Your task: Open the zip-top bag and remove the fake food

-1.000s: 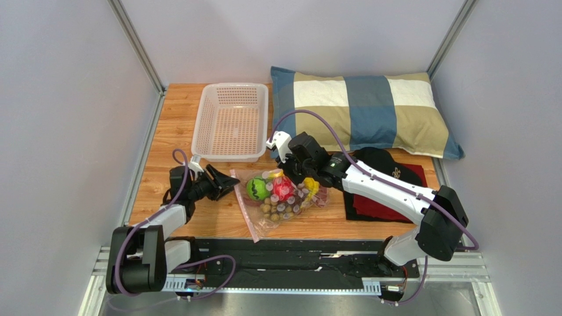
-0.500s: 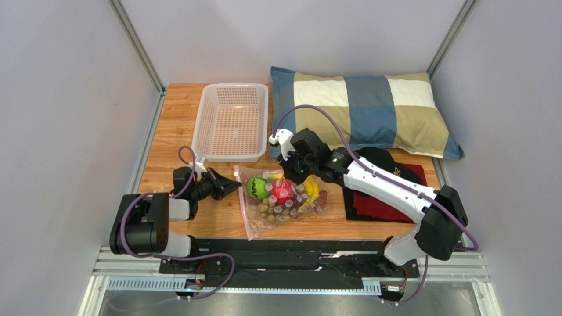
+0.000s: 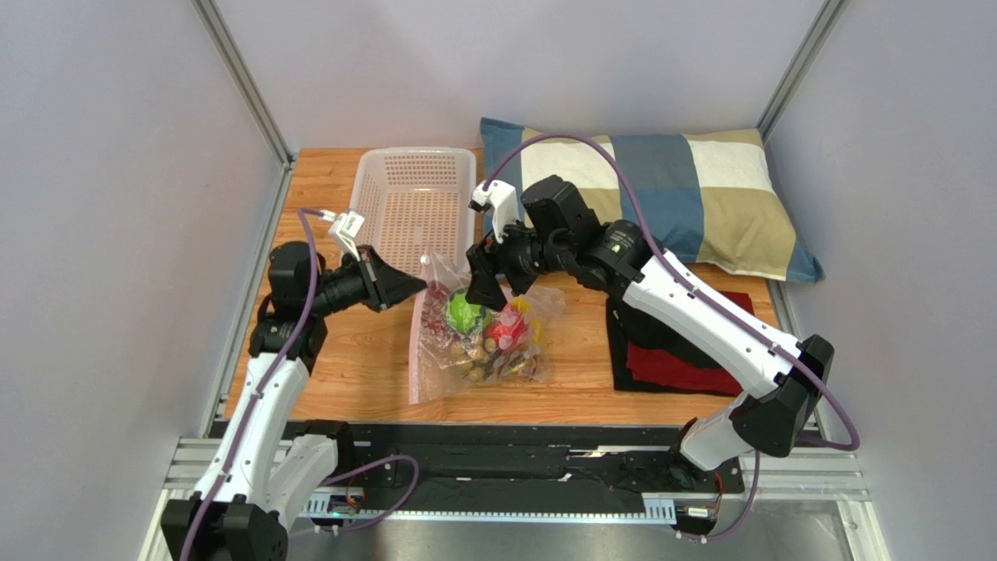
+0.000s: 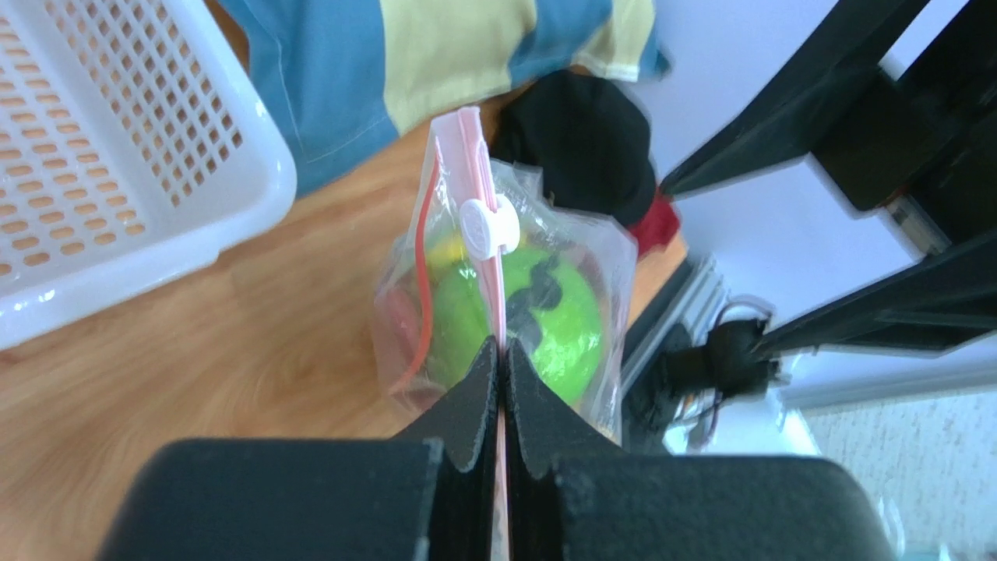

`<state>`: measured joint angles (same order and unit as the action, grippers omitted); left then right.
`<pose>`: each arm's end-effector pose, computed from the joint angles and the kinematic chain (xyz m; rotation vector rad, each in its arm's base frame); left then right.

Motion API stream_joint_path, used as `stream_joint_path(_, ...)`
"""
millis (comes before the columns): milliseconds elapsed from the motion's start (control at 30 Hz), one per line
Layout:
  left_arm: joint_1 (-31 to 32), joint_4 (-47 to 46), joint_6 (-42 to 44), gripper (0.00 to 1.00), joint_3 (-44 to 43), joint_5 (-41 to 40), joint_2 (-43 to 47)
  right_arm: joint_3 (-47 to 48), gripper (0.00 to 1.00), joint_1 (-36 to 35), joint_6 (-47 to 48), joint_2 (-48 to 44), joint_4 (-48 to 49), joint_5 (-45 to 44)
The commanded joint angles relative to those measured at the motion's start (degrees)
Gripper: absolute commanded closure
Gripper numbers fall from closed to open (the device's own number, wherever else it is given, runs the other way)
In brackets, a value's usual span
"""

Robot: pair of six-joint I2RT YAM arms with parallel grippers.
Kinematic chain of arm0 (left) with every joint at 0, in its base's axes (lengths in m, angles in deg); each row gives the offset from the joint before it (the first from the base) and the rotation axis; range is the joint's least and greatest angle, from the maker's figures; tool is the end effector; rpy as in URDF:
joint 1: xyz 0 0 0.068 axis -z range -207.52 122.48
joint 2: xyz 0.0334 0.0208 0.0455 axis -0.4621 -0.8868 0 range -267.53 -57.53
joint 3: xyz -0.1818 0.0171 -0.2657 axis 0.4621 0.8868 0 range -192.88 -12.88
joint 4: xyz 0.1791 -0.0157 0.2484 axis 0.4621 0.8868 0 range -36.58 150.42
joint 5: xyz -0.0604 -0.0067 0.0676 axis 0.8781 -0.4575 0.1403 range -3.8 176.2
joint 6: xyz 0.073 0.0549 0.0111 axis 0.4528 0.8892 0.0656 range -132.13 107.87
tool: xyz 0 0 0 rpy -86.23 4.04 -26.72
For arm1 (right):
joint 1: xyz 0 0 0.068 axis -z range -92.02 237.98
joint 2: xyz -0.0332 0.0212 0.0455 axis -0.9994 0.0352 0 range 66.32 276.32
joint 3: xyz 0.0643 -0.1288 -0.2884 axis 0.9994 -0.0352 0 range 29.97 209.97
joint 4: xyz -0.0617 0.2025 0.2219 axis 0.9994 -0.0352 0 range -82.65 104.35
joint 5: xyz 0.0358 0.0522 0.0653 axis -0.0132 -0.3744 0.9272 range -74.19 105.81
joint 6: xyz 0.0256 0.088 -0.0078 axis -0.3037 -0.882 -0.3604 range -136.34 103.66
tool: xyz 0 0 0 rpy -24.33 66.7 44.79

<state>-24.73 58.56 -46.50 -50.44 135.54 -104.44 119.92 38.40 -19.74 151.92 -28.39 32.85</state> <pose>0.2239 -0.0736 0.3231 0.1263 1.9053 -1.2271 0.2429 0.3226 0.4146 -1.0707 2.0802 0.8161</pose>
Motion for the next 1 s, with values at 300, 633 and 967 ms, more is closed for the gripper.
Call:
stream_joint_path(300,5.5,28.0,25.0,1.00,-23.6,16.8,-10.8,-10.0,0.24,6.3,13.0,-8.4,17.0,14.8)
stream_joint_path(633,8.6,27.5,26.0,1.00,-28.4,20.9,-15.4,-2.2,0.26,9.5,19.8,-0.4,14.3,26.1)
stream_joint_path(967,10.0,27.9,26.5,1.00,-28.8,21.9,-15.8,4.5,0.35,9.3,17.5,6.0,15.2,32.8)
